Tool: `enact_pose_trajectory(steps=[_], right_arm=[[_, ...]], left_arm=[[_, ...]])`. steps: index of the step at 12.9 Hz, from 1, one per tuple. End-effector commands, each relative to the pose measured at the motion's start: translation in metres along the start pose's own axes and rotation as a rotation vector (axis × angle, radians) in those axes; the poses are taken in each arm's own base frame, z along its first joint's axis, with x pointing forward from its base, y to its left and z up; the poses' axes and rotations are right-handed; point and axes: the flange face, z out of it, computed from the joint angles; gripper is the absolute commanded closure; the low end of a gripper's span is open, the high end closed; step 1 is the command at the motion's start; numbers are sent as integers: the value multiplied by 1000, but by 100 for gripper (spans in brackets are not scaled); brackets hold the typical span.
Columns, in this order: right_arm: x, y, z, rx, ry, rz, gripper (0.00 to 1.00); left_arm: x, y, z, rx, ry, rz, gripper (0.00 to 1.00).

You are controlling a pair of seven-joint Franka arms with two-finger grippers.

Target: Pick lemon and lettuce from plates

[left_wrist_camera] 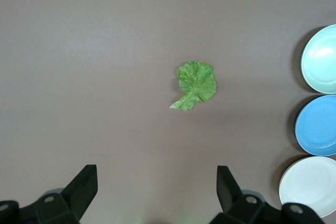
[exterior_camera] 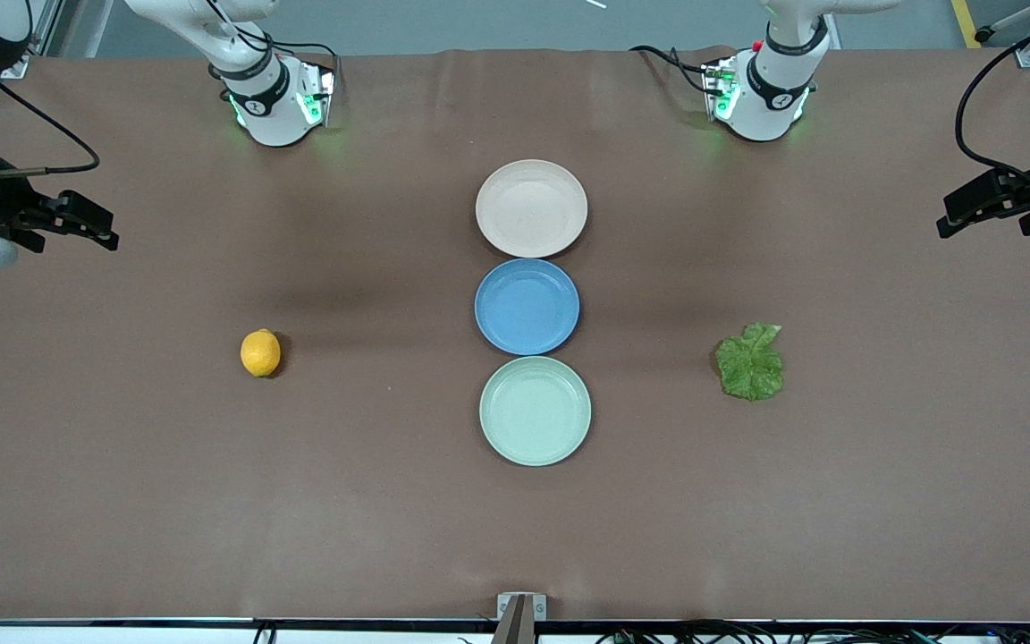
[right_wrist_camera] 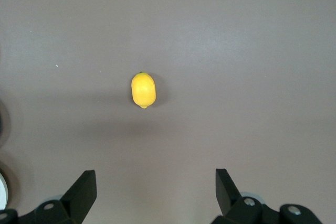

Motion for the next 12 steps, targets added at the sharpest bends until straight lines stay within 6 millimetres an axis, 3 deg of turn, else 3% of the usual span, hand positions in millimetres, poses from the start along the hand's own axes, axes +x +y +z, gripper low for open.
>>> enact_pose_trajectory(steps=[1, 5, 12], right_arm=[[-10, -1, -3, 9, 20, 6, 0], [-10, -2, -2, 9, 18, 3, 0], [-10, -3, -2, 9, 20, 3, 0]], left_arm=[[-11, -3, -7, -10, 42, 16, 0], [-12, 22, -8, 9, 47, 58, 0], [-12, 16, -10, 13, 50, 53, 0]])
